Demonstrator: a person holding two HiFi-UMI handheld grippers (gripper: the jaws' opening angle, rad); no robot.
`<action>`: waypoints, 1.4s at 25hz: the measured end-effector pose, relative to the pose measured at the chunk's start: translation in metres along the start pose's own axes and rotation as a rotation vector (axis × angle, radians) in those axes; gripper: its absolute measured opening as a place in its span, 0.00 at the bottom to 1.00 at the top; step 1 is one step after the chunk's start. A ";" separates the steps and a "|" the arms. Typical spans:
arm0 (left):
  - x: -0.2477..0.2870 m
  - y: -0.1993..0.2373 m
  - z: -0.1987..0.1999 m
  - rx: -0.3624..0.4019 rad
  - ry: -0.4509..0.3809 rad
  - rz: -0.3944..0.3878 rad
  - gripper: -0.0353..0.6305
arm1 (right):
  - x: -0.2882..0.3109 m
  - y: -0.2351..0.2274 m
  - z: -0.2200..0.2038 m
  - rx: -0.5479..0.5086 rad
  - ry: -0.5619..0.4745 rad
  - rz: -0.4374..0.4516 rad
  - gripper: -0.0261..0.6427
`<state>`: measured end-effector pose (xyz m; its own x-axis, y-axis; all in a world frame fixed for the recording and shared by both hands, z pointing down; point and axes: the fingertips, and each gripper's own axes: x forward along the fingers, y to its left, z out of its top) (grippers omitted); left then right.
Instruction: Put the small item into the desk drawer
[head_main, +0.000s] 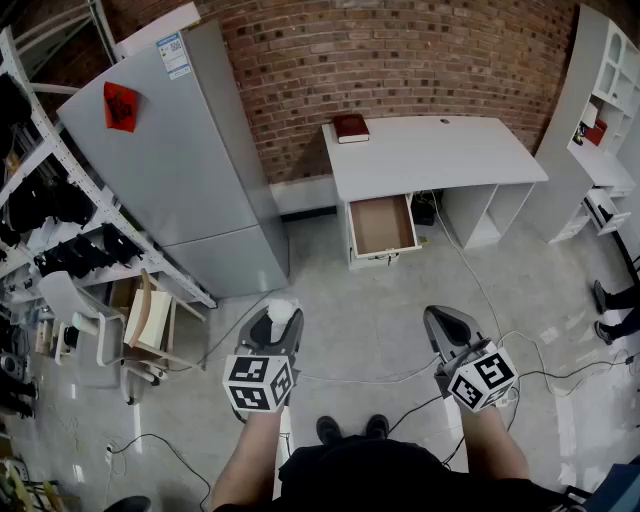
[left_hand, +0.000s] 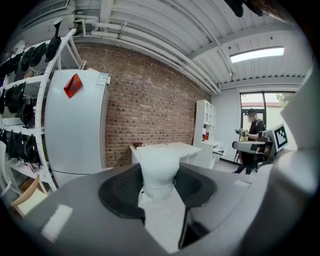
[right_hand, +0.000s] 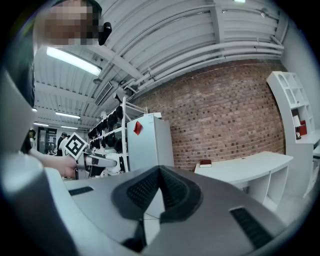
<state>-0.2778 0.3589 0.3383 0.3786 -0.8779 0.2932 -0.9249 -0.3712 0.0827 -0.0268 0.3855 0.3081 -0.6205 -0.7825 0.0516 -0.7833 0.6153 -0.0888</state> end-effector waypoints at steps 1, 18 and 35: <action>0.003 -0.001 0.000 0.002 0.002 -0.003 0.34 | 0.001 -0.002 0.003 0.018 -0.009 0.006 0.06; 0.048 -0.033 0.031 0.005 -0.029 -0.040 0.34 | 0.019 -0.034 0.043 0.005 -0.111 -0.043 0.06; 0.038 -0.069 -0.018 -0.042 0.017 -0.011 0.34 | -0.037 -0.045 0.004 0.063 -0.041 -0.004 0.06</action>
<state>-0.2004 0.3564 0.3605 0.3887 -0.8684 0.3078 -0.9213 -0.3676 0.1263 0.0313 0.3869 0.3067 -0.6145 -0.7889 0.0112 -0.7809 0.6061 -0.1510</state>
